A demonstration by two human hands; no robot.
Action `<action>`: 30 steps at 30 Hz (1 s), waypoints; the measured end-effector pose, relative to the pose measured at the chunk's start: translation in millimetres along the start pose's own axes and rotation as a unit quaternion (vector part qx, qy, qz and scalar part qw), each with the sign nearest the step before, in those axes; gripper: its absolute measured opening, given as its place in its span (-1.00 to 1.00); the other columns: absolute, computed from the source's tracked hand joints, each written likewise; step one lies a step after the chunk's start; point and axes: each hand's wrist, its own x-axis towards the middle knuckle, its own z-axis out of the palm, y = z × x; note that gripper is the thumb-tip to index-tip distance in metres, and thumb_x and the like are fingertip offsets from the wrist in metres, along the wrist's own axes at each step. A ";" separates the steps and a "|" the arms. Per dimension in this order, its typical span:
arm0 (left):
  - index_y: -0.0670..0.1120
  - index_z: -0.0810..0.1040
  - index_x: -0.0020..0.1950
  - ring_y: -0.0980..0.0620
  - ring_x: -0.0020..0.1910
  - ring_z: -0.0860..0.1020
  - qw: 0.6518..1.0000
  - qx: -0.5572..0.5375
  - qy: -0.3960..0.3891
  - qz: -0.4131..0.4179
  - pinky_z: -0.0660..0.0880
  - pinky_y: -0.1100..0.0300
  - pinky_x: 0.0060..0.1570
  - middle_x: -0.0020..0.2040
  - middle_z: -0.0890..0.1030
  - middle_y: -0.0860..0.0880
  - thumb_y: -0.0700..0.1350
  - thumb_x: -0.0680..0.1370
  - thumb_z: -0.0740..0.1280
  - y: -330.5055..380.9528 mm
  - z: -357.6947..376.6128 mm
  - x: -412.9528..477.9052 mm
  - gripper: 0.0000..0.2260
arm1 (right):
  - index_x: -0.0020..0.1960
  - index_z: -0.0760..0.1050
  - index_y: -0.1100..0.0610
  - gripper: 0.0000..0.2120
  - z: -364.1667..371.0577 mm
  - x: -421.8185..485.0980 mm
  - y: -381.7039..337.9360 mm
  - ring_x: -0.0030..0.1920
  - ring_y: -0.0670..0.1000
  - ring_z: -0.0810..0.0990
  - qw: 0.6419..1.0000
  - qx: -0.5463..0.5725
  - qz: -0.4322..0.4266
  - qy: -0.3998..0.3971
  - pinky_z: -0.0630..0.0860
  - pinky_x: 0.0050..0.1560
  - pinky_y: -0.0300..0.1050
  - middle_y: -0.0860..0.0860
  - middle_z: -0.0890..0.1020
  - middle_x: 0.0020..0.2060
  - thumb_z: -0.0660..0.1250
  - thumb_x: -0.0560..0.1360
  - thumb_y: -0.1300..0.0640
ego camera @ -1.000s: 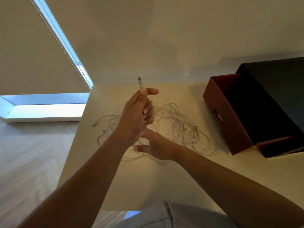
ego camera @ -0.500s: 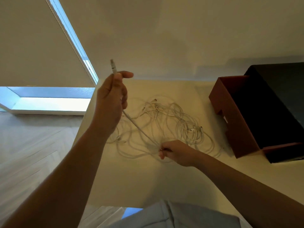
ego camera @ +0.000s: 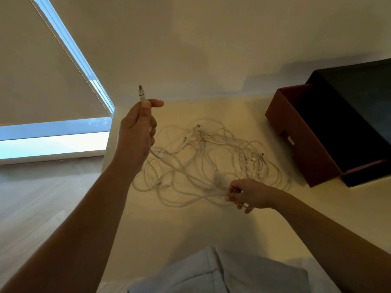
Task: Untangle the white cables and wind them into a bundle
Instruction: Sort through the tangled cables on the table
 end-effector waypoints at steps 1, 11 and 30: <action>-0.01 0.56 0.05 0.15 -0.47 0.18 1.000 -0.001 -0.008 -0.009 0.12 0.31 -0.53 -0.47 0.26 0.11 -0.04 0.69 0.08 -4.6 -0.9 0.2 -0.74 | -0.09 0.44 0.13 -0.68 4.5 1.2 2.7 -0.23 0.01 0.57 0.999 0.034 0.018 0.000 0.58 -0.30 -0.12 0.07 0.54 -0.25 0.27 0.54 -0.15; 0.02 0.58 0.02 0.15 -0.48 0.15 0.992 0.026 -0.101 -0.077 0.10 0.32 -0.54 -0.47 0.26 0.12 -0.03 0.69 0.08 -36.7 -22.2 6.9 -0.72 | -0.14 0.43 0.21 -0.87 43.7 6.4 25.3 -0.33 0.01 0.56 0.978 0.112 0.118 0.127 0.55 -0.36 -0.16 0.10 0.55 -0.27 0.33 0.53 0.18; 0.01 0.62 0.05 0.16 -0.47 0.18 0.967 0.080 -0.205 -0.128 0.15 0.39 -0.54 -0.44 0.27 0.12 -0.05 0.66 0.15 -60.7 -31.5 -5.3 -0.76 | 0.01 0.49 0.12 -0.91 56.5 29.5 -0.4 -0.30 -0.03 0.44 0.802 0.493 0.081 0.327 0.48 -0.28 -0.16 0.03 0.48 -0.28 0.35 0.52 0.23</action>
